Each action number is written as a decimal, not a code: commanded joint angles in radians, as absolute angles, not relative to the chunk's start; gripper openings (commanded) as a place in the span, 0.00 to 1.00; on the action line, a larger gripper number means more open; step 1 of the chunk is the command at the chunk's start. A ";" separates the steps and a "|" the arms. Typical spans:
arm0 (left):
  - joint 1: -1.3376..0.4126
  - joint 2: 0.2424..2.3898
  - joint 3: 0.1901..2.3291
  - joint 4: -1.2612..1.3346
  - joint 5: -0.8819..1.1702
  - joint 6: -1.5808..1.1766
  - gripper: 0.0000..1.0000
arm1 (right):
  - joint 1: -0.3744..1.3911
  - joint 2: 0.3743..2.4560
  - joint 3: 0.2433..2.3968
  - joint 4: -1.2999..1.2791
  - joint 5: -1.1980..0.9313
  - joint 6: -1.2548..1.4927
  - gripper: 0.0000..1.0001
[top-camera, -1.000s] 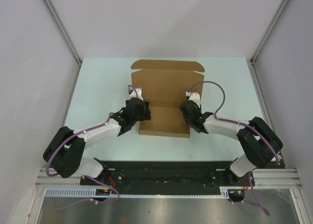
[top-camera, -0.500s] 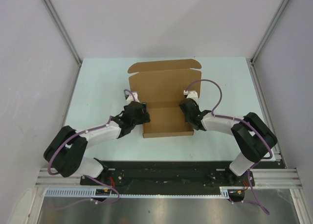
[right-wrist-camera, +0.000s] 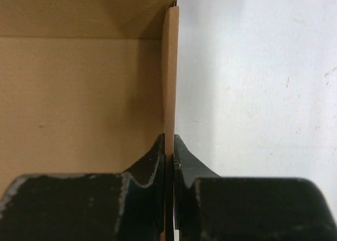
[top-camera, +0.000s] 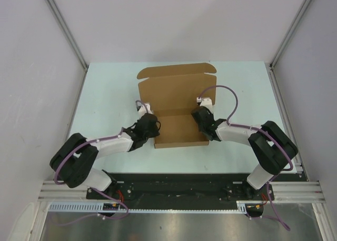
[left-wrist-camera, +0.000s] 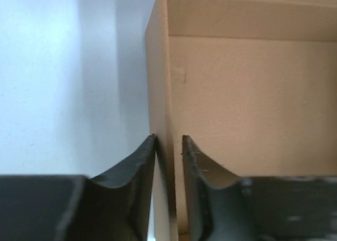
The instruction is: Fold the paper box
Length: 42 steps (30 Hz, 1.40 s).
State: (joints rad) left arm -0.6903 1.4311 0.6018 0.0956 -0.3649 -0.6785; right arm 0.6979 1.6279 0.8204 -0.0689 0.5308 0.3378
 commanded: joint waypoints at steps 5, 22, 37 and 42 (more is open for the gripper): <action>-0.736 1.497 0.578 0.138 -0.462 -0.741 0.02 | 0.730 1.657 0.847 -0.101 0.632 0.371 0.00; -0.795 1.503 0.614 0.112 -0.584 -0.743 0.24 | 0.741 1.612 0.847 -0.147 0.673 0.433 0.27; -0.795 1.330 0.722 -0.053 -0.604 -0.677 0.62 | 0.745 1.323 0.877 -0.288 0.666 0.387 0.68; -0.795 1.221 0.736 -0.113 -0.604 -0.649 0.68 | 0.761 1.180 0.902 -0.360 0.670 0.358 0.74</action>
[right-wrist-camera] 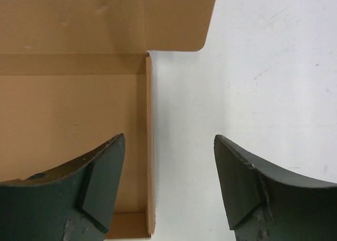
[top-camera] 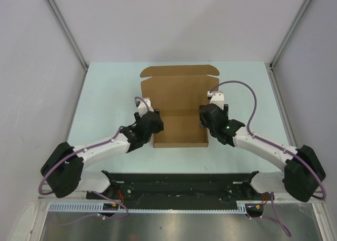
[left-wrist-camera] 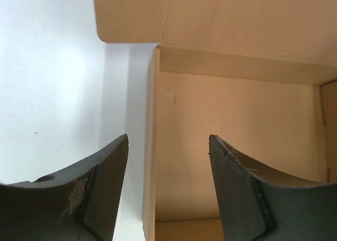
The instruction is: Fold the paper box
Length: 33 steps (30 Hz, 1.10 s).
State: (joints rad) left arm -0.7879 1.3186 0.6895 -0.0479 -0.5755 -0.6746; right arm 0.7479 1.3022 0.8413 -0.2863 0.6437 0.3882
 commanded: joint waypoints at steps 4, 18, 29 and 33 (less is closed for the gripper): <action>-0.795 1.128 0.747 -0.175 -0.614 -0.635 0.69 | 0.761 1.083 0.963 -0.376 0.699 0.299 0.75; -0.606 0.747 0.646 -0.005 -0.378 -0.477 0.75 | 0.264 1.106 0.838 0.235 -0.183 0.184 0.80; -0.574 0.739 0.577 -0.023 -0.331 -0.492 0.75 | 0.152 1.376 0.822 0.436 -0.371 0.213 0.77; -0.542 0.736 0.565 -0.012 -0.307 -0.486 0.75 | 0.130 1.425 0.824 0.486 -0.403 0.212 0.77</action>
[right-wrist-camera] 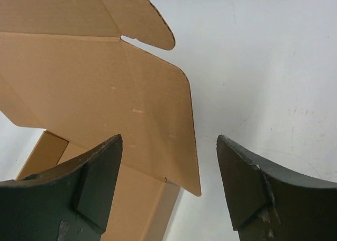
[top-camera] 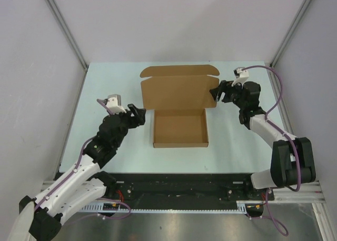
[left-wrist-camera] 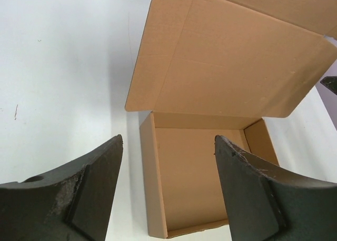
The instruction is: Fold the paper box
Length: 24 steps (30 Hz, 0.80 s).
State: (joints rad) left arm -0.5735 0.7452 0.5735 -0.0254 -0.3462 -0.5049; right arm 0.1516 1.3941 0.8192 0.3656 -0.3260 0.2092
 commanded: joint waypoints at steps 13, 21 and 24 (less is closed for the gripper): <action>-0.505 0.773 0.607 -0.032 -0.293 -0.465 0.76 | 0.094 1.603 0.877 0.644 -0.485 0.271 0.73; -0.491 0.775 0.601 -0.031 -0.310 -0.466 0.75 | 0.101 1.624 0.894 0.693 -0.531 0.308 0.42; -0.486 0.770 0.601 -0.028 -0.325 -0.465 0.76 | 0.113 1.608 0.896 0.683 -0.517 0.295 0.31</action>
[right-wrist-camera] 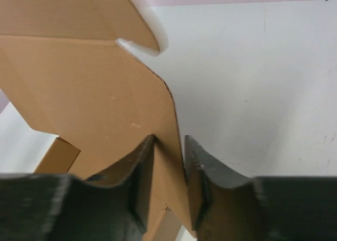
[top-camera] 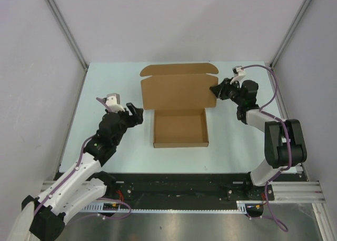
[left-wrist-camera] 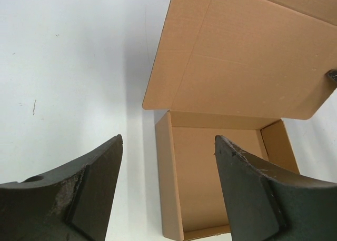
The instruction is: Fold the paper box
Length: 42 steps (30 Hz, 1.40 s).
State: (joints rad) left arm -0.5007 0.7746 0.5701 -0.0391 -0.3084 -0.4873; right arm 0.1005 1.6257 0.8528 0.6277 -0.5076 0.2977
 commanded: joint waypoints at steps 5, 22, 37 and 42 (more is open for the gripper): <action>-0.460 0.770 0.615 -0.028 -0.368 -0.460 0.76 | 0.167 1.536 0.896 0.586 -0.417 0.210 0.19; -0.187 0.986 0.623 0.245 -0.025 -0.477 0.79 | 0.353 1.359 0.835 0.403 -0.089 0.046 0.03; 0.052 1.479 0.583 1.110 0.693 -0.739 0.78 | 0.385 1.350 0.799 0.430 -0.101 0.051 0.03; 0.052 1.624 0.637 1.319 0.721 -0.853 0.79 | 0.399 1.351 0.799 0.420 -0.092 0.035 0.02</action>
State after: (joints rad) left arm 0.0483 1.5658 0.5789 1.0210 0.6151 -0.7364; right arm 0.3836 1.3834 0.8021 0.4026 -0.0937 0.0708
